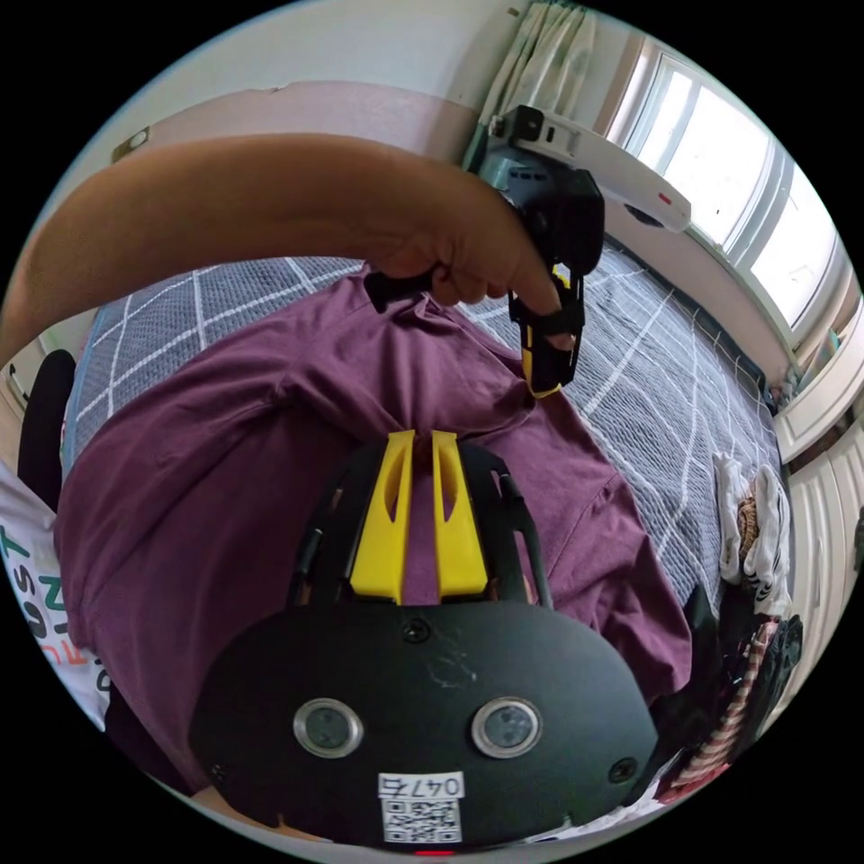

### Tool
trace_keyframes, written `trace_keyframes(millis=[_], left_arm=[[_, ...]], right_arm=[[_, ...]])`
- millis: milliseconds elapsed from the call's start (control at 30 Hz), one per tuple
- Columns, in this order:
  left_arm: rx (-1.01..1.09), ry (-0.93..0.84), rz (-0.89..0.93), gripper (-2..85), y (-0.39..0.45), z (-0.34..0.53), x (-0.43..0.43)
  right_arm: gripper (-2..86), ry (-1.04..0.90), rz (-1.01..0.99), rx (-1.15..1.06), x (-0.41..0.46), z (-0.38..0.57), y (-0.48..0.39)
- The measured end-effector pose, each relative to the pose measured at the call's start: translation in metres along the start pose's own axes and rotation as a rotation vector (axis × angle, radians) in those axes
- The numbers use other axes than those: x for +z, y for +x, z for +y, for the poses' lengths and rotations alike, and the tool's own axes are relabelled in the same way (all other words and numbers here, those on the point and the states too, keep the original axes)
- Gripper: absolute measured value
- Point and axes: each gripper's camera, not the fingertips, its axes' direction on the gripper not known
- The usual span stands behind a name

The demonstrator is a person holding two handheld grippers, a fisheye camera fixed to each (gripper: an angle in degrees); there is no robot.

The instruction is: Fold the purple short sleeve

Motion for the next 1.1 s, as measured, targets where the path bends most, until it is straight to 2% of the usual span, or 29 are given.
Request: trace_keyframes(millis=[167,267,400,500,733,867,967,1100], left_arm=[[0.011,0.004,-0.048,-0.7,-0.006,0.011,-0.008],[0.012,0.065,-0.064,-0.8,-0.020,0.033,-0.026],[-0.072,0.209,0.119,-0.9,-0.069,0.092,-0.066],[-0.141,0.279,0.187,-0.9,-0.103,0.144,-0.086],[-0.294,0.317,0.086,-0.7,-0.138,0.241,-0.081],[-0.383,0.293,-0.013,-0.1,-0.152,0.278,-0.063],[-0.450,0.301,-0.018,1.9,-0.165,0.299,-0.055],[-0.500,0.410,0.035,7.9,-0.185,0.330,-0.080]], right_arm=[[0.8,0.014,0.014,0.004,-0.004,-0.004,-0.007],[0.7,0.034,0.010,0.006,-0.010,-0.005,-0.014],[0.6,0.114,0.007,-0.039,-0.029,-0.010,-0.033],[0.6,0.177,-0.012,-0.102,-0.045,-0.022,-0.058],[1.0,0.176,-0.052,-0.258,-0.041,-0.063,-0.130],[2.3,0.121,-0.146,-0.305,-0.025,-0.076,-0.156],[2.7,0.076,-0.208,-0.300,-0.027,-0.077,-0.161],[1.2,0.139,-0.100,-0.209,-0.058,-0.065,-0.146]])
